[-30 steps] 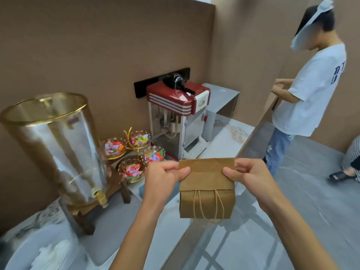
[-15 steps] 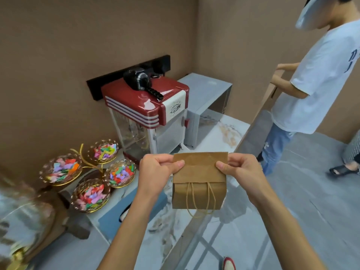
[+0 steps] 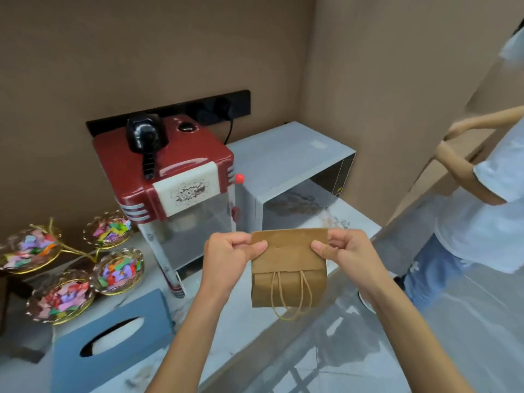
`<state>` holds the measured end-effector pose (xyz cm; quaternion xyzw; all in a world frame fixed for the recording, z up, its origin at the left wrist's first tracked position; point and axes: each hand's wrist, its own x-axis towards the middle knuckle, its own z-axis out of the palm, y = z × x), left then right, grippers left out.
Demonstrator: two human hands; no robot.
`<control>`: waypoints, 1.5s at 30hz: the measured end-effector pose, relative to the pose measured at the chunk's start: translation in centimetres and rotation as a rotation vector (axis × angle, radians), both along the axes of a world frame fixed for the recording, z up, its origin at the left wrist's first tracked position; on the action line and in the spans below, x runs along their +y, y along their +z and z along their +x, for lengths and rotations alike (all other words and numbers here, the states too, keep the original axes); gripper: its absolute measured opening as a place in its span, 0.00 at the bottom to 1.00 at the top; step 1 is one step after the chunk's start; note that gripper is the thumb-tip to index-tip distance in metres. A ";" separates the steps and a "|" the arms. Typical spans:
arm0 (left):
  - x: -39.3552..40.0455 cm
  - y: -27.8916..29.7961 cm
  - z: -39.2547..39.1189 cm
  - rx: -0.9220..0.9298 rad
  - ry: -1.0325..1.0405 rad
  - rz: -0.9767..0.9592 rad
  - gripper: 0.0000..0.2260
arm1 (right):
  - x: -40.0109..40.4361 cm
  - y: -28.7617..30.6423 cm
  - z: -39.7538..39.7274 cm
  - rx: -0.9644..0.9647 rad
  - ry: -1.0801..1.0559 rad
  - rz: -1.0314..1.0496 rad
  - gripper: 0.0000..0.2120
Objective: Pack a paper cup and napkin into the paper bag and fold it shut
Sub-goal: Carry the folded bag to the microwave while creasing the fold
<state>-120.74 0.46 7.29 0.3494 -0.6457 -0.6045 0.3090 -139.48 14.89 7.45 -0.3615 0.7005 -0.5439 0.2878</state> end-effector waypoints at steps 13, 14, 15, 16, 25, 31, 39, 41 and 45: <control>-0.6 -4.5 -14.4 -0.157 0.100 -0.035 0.14 | -3.6 -3.5 -15.7 0.059 0.082 0.146 0.05; -1.0 -5.3 -15.6 -0.154 0.097 -0.009 0.16 | -4.3 -4.2 -17.0 0.069 0.098 0.169 0.05; -1.3 -6.1 -16.9 -0.151 0.097 0.022 0.17 | -5.0 -4.8 -18.3 0.079 0.114 0.194 0.06; -1.7 -6.9 -18.1 -0.156 0.106 0.044 0.18 | -5.7 -5.4 -19.7 0.092 0.130 0.216 0.08; -4.8 -11.2 -27.5 -0.313 0.276 0.077 0.18 | -11.6 -10.2 -30.1 0.249 0.267 0.401 0.07; -5.2 -12.9 -29.0 -0.433 0.333 0.087 0.07 | -14.2 -12.9 -32.0 0.294 0.370 0.483 0.05; -4.7 -16.8 -30.0 -0.678 0.380 0.011 0.08 | -15.9 -16.5 -32.9 0.371 0.518 0.548 0.10; -4.3 -17.7 -30.2 -0.724 0.360 -0.007 0.07 | -15.9 -17.3 -33.0 0.403 0.549 0.564 0.11; -3.7 -18.1 -30.4 -0.825 0.361 -0.048 0.05 | -16.4 -17.8 -33.0 0.561 0.653 0.582 0.06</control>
